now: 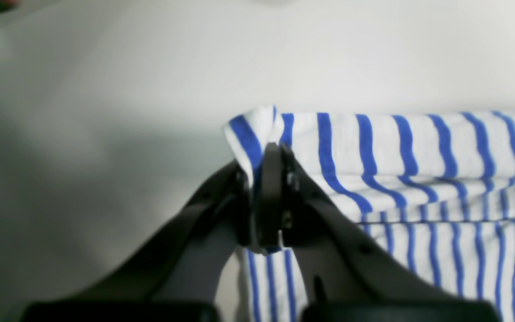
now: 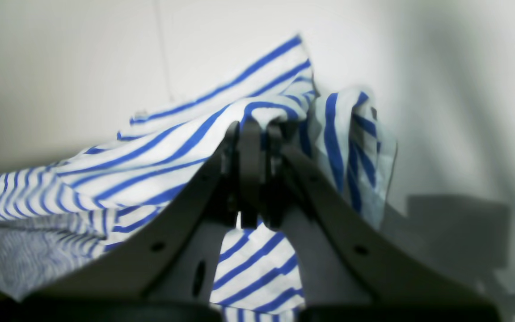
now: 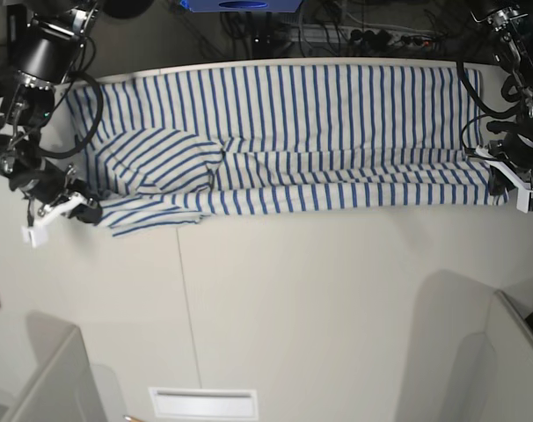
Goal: Fold the T-shirt properly
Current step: 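Lift the hem corners and fold them over toward the collar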
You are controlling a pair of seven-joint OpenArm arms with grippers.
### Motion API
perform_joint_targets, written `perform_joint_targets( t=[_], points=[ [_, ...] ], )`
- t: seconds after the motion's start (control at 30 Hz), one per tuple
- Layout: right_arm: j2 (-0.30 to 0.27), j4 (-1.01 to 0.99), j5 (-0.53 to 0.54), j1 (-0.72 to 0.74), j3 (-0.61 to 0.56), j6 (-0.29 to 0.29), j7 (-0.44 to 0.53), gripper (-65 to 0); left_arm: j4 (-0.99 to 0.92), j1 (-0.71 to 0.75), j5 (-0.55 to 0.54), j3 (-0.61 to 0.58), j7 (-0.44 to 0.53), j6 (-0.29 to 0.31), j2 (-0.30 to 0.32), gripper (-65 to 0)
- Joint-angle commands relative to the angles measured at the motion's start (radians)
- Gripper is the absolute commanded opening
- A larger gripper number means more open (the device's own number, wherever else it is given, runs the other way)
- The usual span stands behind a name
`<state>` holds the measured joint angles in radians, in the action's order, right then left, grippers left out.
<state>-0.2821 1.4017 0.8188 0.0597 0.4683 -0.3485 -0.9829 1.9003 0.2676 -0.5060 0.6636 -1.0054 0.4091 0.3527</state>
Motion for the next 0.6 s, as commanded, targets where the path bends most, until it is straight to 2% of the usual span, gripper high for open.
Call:
perform_joint_targets(
  t=[0.0,0.17,0.3,0.4,0.57],
  points=[
    [-0.019,0.021,0.020,0.015,0.005,-0.005,0.022,-65.0,0.029,0.009,-0.007,0.005,0.020,0.009,0.018,-65.0],
    [-0.024,0.041,0.055,-0.008,0.005,-0.005,-0.020,-65.0,0.051,0.055,-0.007,-0.002,0.020,0.009,0.012,-65.0],
    [-0.024,0.080,0.116,-0.056,0.008,0.002,-0.012,-65.0,0.052,0.080,-0.007,-0.005,0.020,0.009,0.010,-65.0],
    [-0.016,0.124,0.122,-0.085,0.074,0.002,-0.021,-65.0,0.052,0.081,-0.007,-0.005,0.020,0.011,0.010,-65.0],
    [-0.016,0.158,0.122,-0.139,0.122,0.002,-0.021,-65.0,0.063,0.103,-0.007,-0.006,0.020,0.011,0.010,-65.0]
  ],
)
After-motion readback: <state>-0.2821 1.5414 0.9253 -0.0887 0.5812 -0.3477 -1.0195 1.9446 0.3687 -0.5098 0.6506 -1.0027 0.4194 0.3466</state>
